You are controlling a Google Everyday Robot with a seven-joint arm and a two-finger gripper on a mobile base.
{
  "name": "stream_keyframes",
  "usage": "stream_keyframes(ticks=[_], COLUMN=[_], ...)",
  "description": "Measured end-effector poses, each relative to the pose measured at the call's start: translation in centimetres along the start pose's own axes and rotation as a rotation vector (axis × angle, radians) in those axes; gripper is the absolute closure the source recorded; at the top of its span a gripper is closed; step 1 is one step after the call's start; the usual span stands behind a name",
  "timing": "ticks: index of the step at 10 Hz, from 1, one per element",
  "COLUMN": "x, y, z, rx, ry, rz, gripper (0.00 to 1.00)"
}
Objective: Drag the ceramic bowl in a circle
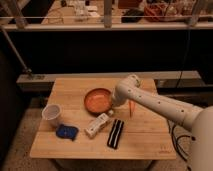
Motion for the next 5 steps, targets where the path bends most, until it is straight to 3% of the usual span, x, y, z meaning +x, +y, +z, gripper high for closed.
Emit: stream_keyframes(ticks=[3,5], x=[-4.6,-7.1], y=[1.7,1.3], z=[-0.9,-1.2], rx=[-0.043,-0.058], ry=[-0.049,-0.069], rz=[-0.044,-0.093], gripper=[0.93,0.93])
